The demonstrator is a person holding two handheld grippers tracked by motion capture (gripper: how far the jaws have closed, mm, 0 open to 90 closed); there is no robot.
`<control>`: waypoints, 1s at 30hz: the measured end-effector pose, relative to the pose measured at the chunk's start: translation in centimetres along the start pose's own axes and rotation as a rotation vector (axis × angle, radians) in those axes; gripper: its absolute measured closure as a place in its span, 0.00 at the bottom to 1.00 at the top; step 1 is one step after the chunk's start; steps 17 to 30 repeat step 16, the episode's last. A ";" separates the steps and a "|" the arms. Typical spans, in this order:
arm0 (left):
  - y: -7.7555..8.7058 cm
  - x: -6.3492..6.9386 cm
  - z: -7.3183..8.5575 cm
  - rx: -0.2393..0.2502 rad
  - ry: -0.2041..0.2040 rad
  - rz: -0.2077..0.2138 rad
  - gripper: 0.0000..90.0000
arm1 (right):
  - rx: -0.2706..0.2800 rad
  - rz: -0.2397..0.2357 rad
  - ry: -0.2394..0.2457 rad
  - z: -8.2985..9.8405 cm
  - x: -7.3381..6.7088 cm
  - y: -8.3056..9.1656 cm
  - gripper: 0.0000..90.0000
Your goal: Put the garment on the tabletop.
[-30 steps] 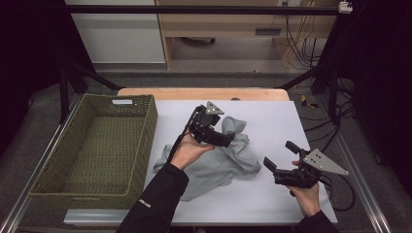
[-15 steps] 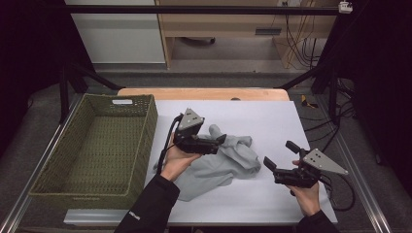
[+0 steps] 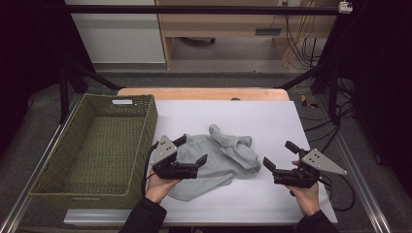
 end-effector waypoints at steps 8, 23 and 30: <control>2.2 -1.4 1.4 0.055 0.027 -0.022 0.07 | 0.003 -0.001 -0.014 0.3 0.3 0.2 0.00; 2.2 -2.3 2.6 0.019 0.027 -0.052 0.06 | -0.009 -0.001 0.003 0.5 0.3 0.3 0.00; 2.2 -2.3 2.6 0.019 0.027 -0.052 0.06 | -0.009 -0.001 0.003 0.5 0.3 0.3 0.00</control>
Point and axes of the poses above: each handheld gripper's, and its own axes: y roughly backward along the jaws, z roughly out of its underside, x roughly to its right, the point moved 6 cm from there along -y, roughly forward along the jaws, and after that the axes turned 10 degrees about -z, right-handed, at the moved point
